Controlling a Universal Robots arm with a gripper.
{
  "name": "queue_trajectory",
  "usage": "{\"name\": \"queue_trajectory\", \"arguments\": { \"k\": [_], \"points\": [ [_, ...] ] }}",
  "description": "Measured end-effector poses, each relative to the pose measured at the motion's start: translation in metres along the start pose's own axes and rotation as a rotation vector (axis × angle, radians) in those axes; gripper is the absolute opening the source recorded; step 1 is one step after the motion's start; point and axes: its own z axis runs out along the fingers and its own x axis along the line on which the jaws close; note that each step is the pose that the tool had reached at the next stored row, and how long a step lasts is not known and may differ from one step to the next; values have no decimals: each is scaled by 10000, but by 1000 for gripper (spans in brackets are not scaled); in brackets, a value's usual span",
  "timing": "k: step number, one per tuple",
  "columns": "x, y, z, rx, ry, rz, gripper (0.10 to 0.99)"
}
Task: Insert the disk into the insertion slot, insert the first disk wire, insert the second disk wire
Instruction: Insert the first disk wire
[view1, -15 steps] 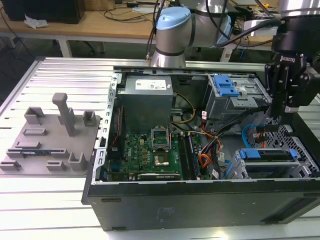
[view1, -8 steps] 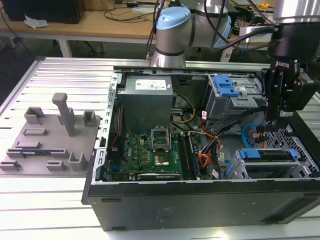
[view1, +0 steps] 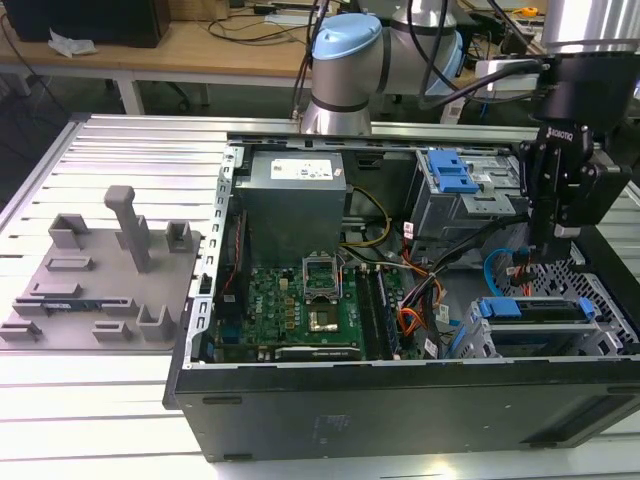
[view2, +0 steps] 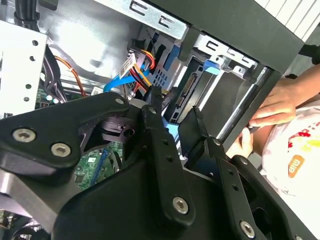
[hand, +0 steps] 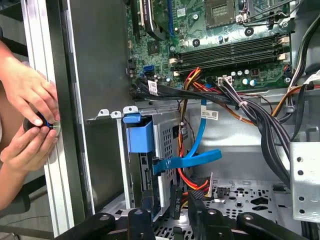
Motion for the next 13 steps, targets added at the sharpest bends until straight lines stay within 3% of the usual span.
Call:
{"name": "queue_trajectory", "arguments": {
  "k": [4, 8, 11, 13],
  "points": [
    [-56, 6, 27, 23, 54, 19, 408],
    [-77, 9, 29, 259, 37, 146, 408],
    [-102, 12, 34, 183, 104, 398, 408],
    [-137, 15, 23, 191, 214, 402, 408]
  ]
}}
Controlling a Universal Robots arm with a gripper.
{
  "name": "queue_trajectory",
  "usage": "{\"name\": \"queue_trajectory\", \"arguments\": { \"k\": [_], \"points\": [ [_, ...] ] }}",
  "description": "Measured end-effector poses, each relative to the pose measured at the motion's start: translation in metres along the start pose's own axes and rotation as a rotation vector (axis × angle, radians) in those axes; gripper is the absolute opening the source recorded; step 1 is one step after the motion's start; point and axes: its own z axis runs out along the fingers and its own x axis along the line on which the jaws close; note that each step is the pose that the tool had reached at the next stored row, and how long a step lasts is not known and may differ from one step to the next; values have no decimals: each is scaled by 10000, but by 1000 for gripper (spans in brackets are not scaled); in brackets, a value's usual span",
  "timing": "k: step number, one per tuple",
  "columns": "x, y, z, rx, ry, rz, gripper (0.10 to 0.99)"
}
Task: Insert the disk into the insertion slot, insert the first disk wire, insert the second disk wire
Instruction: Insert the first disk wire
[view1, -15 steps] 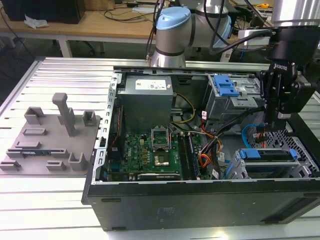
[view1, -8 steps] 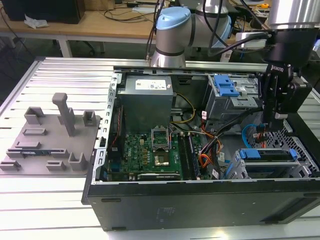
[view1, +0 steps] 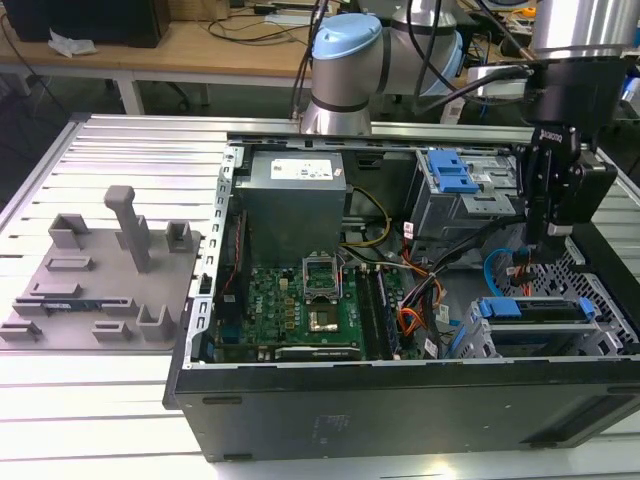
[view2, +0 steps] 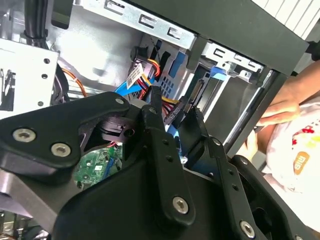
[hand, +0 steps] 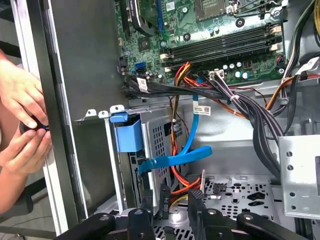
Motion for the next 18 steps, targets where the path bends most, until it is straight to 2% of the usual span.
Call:
{"name": "queue_trajectory", "arguments": {
  "k": [1, 2, 4, 5, 14, 15, 18],
  "points": [
    [-10, 1, -4, 9, 78, -6, 408],
    [-14, 1, 1, 9, 212, -25, 408],
    [-18, 3, 8, 8, 345, -41, 408],
    [-22, 4, 16, 11, 383, -45, 408],
    [-81, 12, 21, 14, 522, -63, 392],
    [-88, 14, 24, 9, 545, -69, 322],
    [-105, 16, 30, -5, 616, -86, 322]
  ]
}}
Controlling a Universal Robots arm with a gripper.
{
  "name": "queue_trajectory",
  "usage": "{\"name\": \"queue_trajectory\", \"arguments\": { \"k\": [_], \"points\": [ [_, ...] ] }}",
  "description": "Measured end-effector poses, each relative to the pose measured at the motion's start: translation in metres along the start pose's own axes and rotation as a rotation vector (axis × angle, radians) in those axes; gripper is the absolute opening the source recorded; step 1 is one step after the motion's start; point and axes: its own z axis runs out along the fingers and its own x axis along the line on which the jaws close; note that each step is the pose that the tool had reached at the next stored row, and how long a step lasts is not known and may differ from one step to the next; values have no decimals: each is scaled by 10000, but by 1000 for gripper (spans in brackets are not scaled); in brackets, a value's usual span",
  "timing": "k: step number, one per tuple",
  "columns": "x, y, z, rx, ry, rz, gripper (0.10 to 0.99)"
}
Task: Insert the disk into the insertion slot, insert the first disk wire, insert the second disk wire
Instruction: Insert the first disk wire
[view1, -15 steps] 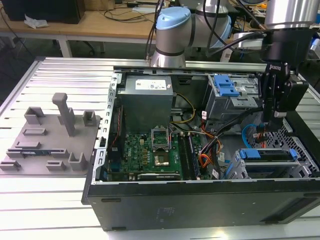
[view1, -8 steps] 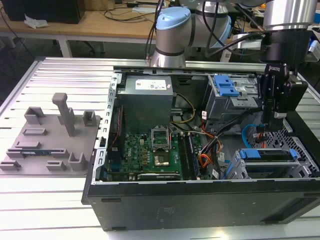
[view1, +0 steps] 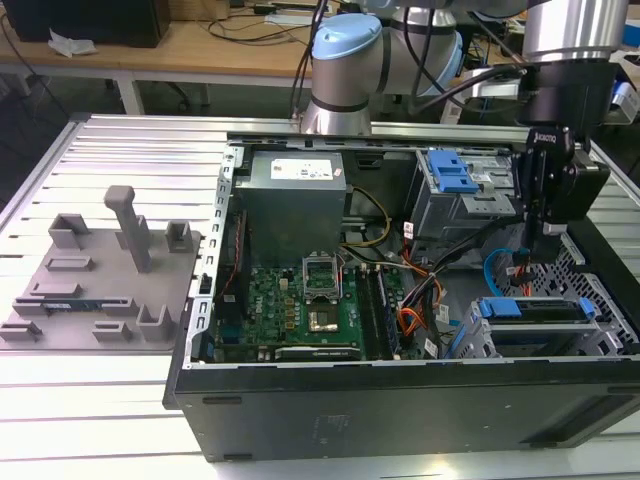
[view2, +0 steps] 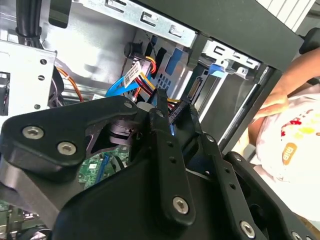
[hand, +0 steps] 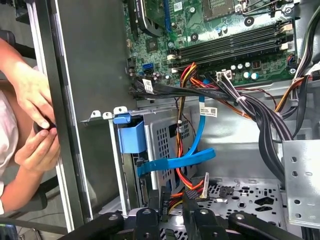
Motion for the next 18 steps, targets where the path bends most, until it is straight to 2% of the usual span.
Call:
{"name": "queue_trajectory", "arguments": {
  "k": [2, 4, 6, 8, 13, 14, 16, 17, 18],
  "points": [
    [-20, 2, -4, 3, 59, -7, 322],
    [-35, 4, -12, 5, 78, -8, 302],
    [-45, 5, -16, 8, 103, -9, 173],
    [-50, 6, -18, 13, 137, -11, 165],
    [-51, 5, -18, 12, 145, -14, 165],
    [-53, 0, -18, -24, 147, -37, 165],
    [-58, -43, -15, -446, 200, -275, 165],
    [-60, -57, -14, -569, 211, -347, 165],
    [-55, -59, -11, -598, 208, -362, 165]
  ]
}}
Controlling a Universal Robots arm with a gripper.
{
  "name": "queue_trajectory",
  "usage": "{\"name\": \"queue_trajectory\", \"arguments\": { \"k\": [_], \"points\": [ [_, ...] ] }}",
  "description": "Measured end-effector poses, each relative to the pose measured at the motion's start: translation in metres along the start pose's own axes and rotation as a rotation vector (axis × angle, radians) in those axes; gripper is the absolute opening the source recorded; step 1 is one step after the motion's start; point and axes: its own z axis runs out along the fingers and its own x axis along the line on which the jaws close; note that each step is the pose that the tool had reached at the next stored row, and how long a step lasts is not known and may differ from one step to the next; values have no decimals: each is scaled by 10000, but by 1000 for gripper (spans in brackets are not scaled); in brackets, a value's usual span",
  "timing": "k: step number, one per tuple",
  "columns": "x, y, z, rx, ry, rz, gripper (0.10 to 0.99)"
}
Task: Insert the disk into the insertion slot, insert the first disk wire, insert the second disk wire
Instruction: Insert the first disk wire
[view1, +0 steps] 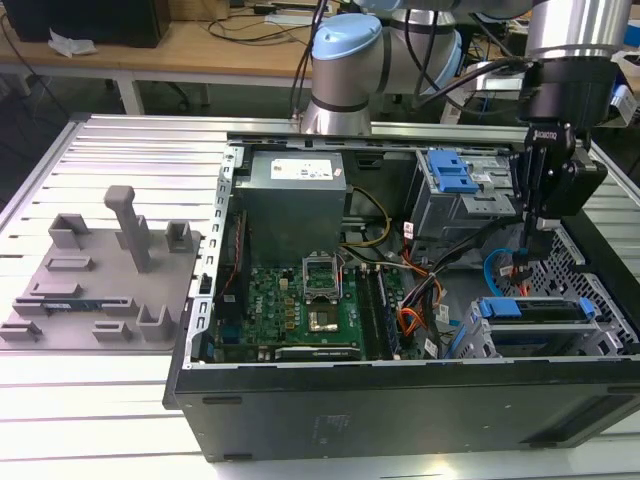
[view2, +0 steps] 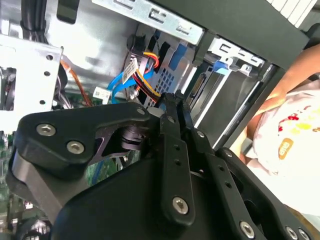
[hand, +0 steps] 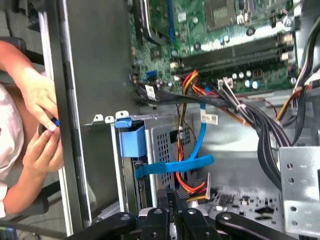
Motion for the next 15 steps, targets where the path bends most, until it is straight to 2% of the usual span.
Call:
{"name": "queue_trajectory", "arguments": {
  "k": [1, 2, 5, 6, 8, 9, 10, 11, 12, 13, 14, 15],
  "points": [
    [16, -2, 8, -6, -55, -1, 165],
    [39, -4, 22, -19, -181, -2, 165],
    [125, -13, 72, -46, -442, 1, 165],
    [159, -16, 91, -59, -569, 2, 165],
    [187, -30, 91, -144, -591, -42, 165],
    [204, -53, 93, -265, -581, -107, 165],
    [210, -72, 96, -310, -577, -132, 165],
    [216, -87, 100, -321, -586, -138, 165],
    [229, -107, 109, -327, -645, -140, 165],
    [250, -127, 122, -341, -794, -142, 165],
    [279, -151, 140, -370, -1107, -146, 165],
    [290, -163, 147, -389, -1315, -149, 165]
  ]
}}
